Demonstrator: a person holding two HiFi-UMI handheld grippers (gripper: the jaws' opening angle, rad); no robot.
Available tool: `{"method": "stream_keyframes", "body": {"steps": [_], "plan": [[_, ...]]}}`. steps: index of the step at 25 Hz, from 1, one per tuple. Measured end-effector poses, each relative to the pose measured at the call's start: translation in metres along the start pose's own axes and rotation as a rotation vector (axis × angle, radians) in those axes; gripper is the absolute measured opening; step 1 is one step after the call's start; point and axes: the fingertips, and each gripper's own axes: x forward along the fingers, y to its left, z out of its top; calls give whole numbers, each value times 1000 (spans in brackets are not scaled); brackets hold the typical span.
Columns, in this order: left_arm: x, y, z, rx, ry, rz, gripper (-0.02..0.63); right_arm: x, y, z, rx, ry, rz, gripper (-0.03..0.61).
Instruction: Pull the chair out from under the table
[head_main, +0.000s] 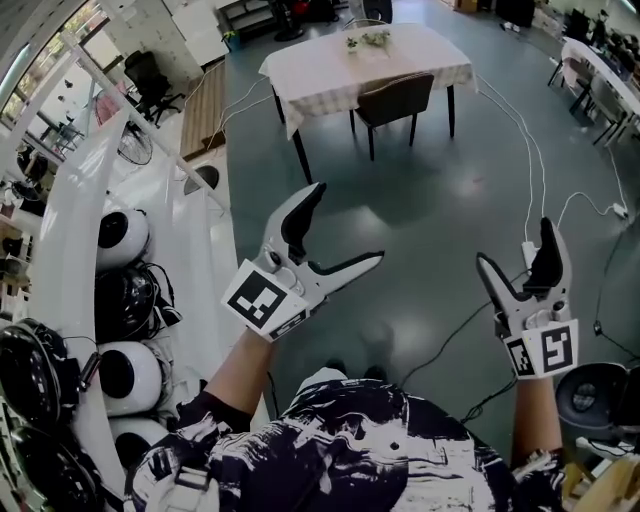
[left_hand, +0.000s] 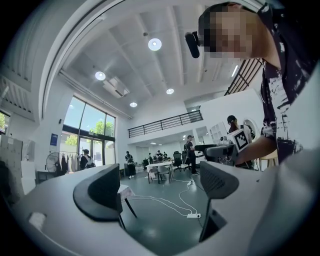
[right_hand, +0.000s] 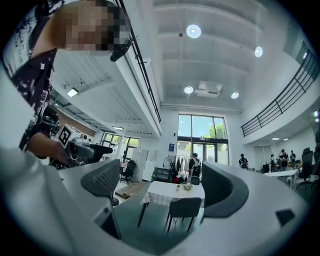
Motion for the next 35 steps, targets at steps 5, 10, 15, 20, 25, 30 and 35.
{"method": "stream_keyframes", "body": {"steps": [5,10,15,20,25,30,35], "plan": [[20,10,-14,-4,22,4,474,13,-22,-10,14,-5,-8,451],[48,32,-30,-1,25,-18,474,32,-43,-24,8,-2,-32,451],[96,79,-53,-10,10,-46,474,73,-77,-42,-18,7,-68,451],[158,139,-70,-18,9,-92,474,140,-119,-55,-31,25,-93,451],[212,195,-81,-13,-1,-126,474,201,-158,-68,-56,40,-114,451],[256,223,-97,-25,6,-140,474,231,-198,-89,-53,62,-137,451],[302,240,-105,-11,14,-126,474,258,-242,-98,-59,38,-116,451]]}}
